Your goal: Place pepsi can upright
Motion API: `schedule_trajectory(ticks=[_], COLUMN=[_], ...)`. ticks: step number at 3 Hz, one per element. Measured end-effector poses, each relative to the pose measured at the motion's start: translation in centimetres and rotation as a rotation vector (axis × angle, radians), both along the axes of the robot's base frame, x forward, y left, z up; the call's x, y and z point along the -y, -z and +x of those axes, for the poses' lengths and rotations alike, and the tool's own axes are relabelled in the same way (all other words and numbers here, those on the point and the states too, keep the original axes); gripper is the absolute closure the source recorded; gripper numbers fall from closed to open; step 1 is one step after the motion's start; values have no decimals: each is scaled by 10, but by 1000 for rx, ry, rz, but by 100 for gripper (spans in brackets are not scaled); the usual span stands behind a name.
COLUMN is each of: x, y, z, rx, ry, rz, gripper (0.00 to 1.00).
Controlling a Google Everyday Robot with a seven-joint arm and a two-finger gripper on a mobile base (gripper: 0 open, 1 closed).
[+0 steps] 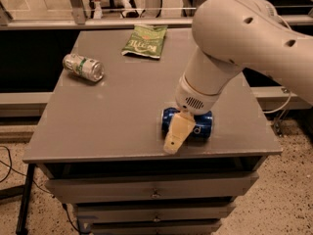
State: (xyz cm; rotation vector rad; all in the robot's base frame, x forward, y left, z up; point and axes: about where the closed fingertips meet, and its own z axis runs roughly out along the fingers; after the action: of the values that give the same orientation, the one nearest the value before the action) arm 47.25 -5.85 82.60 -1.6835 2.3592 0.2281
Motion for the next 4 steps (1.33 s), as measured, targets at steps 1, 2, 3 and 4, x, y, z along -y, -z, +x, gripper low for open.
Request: schedule_trajectory(ticks=[1, 2, 3, 4], x=[-6, -13, -13, -14], y=[2, -7, -27, -62], z=[3, 14, 38, 66], rx=[-4, 15, 54, 126], ry=[-1, -6, -1, -29], rz=[7, 39, 166, 398], gripper=[41, 64, 87, 100])
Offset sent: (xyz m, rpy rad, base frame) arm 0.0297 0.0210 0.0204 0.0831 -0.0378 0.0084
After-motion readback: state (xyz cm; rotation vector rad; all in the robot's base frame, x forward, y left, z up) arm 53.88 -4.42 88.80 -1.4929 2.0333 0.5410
